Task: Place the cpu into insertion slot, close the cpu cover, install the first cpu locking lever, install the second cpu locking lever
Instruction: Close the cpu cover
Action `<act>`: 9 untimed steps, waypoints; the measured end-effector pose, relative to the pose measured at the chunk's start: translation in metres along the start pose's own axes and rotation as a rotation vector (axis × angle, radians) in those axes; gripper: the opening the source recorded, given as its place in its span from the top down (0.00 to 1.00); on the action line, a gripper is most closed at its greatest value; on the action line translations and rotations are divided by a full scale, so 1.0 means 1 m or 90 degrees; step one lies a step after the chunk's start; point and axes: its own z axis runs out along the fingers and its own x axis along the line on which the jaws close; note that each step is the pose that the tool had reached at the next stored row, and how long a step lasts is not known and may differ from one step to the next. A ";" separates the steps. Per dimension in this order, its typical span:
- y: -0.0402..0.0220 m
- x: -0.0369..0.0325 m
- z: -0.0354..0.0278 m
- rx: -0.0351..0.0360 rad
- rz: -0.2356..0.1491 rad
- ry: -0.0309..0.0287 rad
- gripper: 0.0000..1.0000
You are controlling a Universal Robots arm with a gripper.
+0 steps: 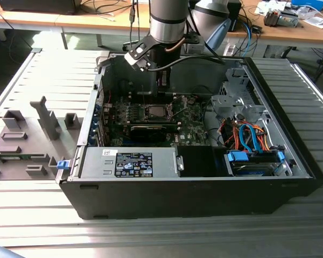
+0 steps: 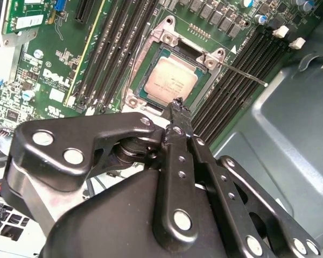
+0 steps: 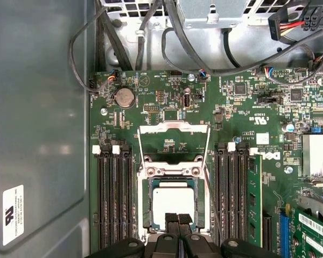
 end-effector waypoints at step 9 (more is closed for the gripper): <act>0.0063 -0.0012 0.0000 0.0007 0.000 0.0000 0.89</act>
